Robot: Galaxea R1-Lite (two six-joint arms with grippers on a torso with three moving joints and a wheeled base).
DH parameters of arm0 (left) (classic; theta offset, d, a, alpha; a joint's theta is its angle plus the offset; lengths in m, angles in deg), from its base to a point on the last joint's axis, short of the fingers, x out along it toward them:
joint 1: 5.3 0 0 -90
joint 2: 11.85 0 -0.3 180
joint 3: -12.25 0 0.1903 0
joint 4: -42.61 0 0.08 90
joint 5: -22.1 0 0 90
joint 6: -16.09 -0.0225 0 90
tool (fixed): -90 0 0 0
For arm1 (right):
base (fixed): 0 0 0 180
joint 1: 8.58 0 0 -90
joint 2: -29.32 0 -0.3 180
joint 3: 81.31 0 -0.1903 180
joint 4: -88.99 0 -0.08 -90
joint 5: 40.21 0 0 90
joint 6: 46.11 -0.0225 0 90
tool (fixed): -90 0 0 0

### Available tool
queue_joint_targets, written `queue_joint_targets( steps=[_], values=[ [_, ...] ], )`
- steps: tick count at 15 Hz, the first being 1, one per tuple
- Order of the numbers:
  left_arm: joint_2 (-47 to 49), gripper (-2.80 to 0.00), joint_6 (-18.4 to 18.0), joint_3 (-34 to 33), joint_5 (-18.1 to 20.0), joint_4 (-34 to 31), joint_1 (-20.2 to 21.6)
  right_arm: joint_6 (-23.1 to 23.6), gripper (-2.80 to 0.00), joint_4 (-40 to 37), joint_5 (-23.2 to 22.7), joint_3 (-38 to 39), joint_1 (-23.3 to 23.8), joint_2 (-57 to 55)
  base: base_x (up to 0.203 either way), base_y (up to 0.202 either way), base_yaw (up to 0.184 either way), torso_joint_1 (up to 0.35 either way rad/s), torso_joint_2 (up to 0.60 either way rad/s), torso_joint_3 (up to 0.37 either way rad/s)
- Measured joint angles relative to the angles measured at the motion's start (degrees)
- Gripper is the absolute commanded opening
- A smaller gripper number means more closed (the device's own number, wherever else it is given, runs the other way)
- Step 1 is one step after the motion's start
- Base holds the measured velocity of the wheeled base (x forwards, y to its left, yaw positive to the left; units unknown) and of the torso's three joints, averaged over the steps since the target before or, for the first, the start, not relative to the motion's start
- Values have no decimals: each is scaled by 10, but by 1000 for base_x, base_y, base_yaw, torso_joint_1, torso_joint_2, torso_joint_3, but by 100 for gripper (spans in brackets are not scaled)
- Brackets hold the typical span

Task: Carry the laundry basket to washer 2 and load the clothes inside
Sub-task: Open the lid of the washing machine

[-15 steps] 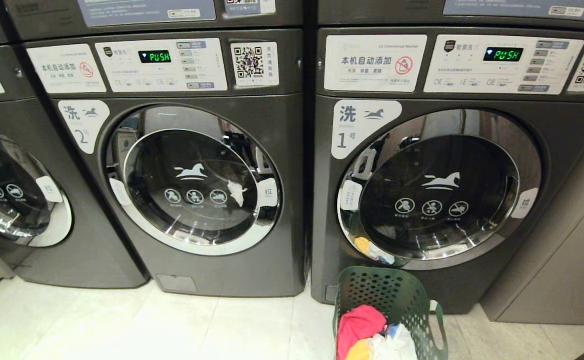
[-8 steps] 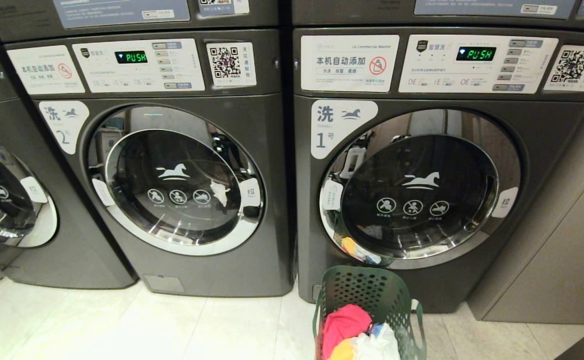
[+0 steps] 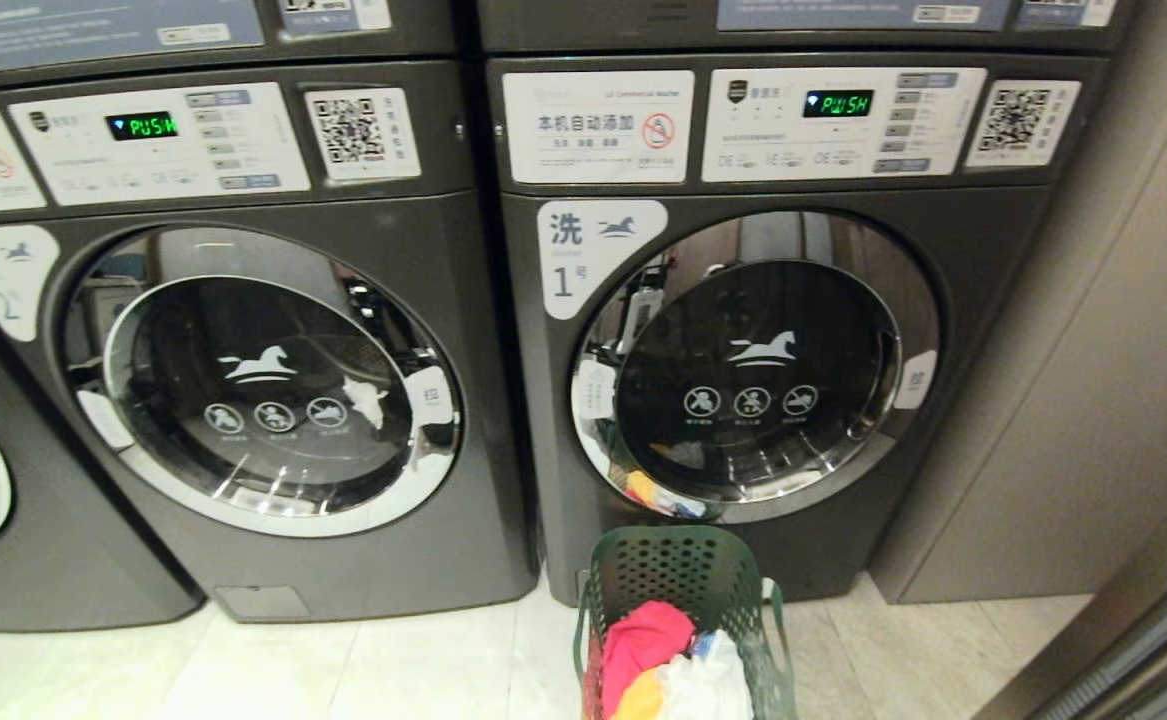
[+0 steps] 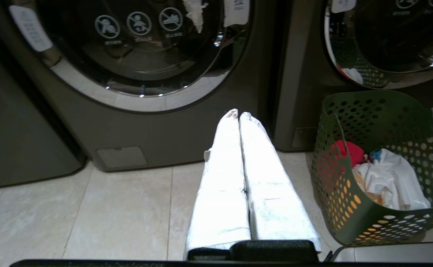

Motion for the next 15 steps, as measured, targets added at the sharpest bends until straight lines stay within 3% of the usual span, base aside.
queue_joint_targets(
  steps=[3, 12, 14, 15],
  values=[
    [0, -280, 1, 0, 0, 0, 0, 0, -280, 0, 0, 0, 0, 0, 0, 8, -138, 1, 4, 2],
    [2, -280, 1, 21, 8, -6, 0, 0, -280, 0, 0, 0, 0, 0, 0, 0, 0, 0, 0, 0],
    [29, 0, 7, 76, 22, -14, -2, -4, -280, 0, 0, 0, 0, 0, 0, 0, 0, 0, 0, 0],
    [62, 0, 14, 109, 27, -17, -2, -2, -280, 0, -1, 0, 0, 0, 0, 0, 0, 0, 0, 0]
  ],
)
